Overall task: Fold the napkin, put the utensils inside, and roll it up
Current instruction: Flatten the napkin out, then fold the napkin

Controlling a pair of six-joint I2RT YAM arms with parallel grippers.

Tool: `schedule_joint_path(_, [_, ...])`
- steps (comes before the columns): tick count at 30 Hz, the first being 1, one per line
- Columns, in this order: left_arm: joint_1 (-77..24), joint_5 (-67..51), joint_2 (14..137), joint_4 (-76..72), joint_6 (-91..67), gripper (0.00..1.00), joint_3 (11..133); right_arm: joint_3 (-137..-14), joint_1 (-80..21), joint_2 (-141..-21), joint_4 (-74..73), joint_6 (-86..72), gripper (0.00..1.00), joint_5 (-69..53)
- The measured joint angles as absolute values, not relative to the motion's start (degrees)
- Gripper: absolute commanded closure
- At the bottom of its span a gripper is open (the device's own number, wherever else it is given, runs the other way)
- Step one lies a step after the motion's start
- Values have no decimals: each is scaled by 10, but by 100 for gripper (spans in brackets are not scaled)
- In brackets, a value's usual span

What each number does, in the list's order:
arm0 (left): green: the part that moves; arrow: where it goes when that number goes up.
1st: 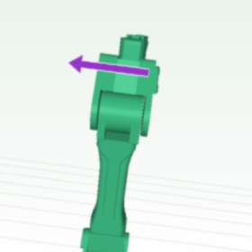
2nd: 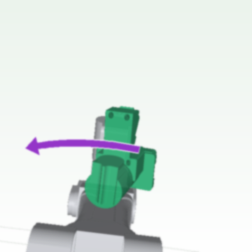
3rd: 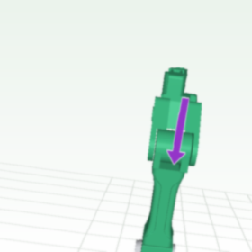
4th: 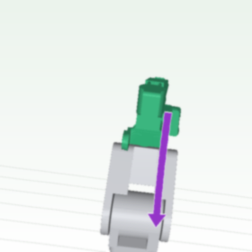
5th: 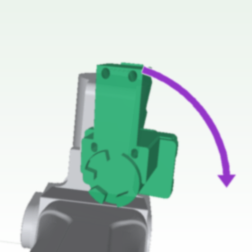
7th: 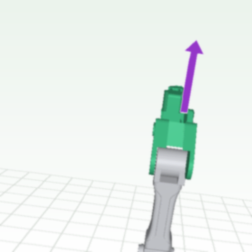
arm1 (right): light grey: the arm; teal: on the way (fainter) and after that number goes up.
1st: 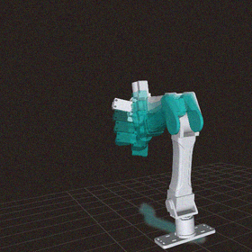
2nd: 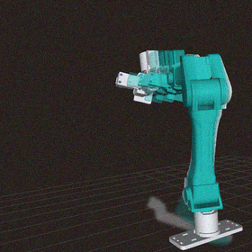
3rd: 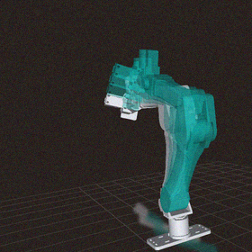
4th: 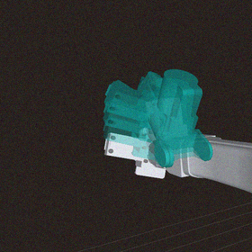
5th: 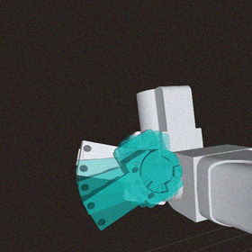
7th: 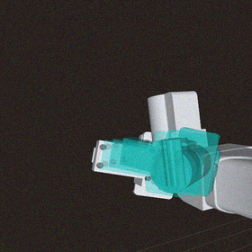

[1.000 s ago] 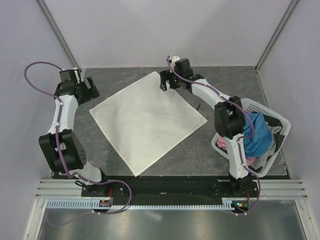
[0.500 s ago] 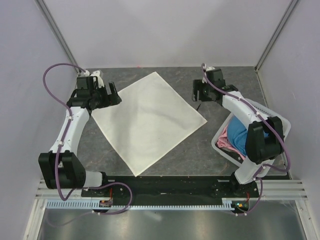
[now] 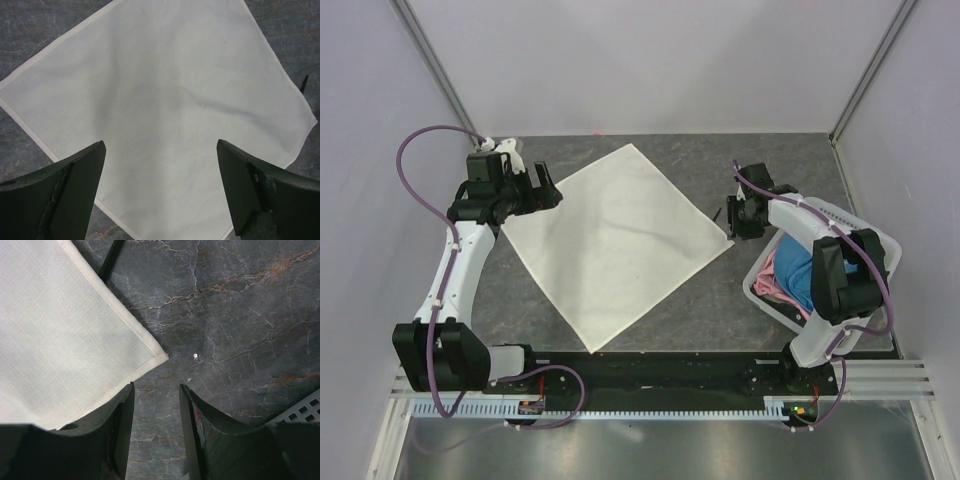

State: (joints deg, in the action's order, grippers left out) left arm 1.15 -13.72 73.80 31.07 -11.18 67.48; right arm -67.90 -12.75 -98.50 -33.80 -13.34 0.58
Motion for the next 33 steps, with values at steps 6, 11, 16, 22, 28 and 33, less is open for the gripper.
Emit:
schedule_joint_path(6, [11,-141,735,311,-112,0,675,-678,-127,-1014,-332,-135,54,10])
schedule_joint_path(11, [11,-141,729,311,-112,0,675,-676,-127,-1042,-321,-138,55,8])
schedule_joint_path(16, [11,-141,727,311,-112,0,675,-675,-127,-1050,-311,-140,55,7])
schedule_joint_path(22, [11,-141,727,311,-112,0,675,-675,-126,-1052,-303,-145,57,7])
schedule_joint_path(28, [11,-142,727,311,-112,0,675,-675,-121,-1054,-302,-149,60,2])
schedule_joint_path(33, [11,-147,727,311,-112,2,675,-675,-117,-1056,-302,-148,69,0])
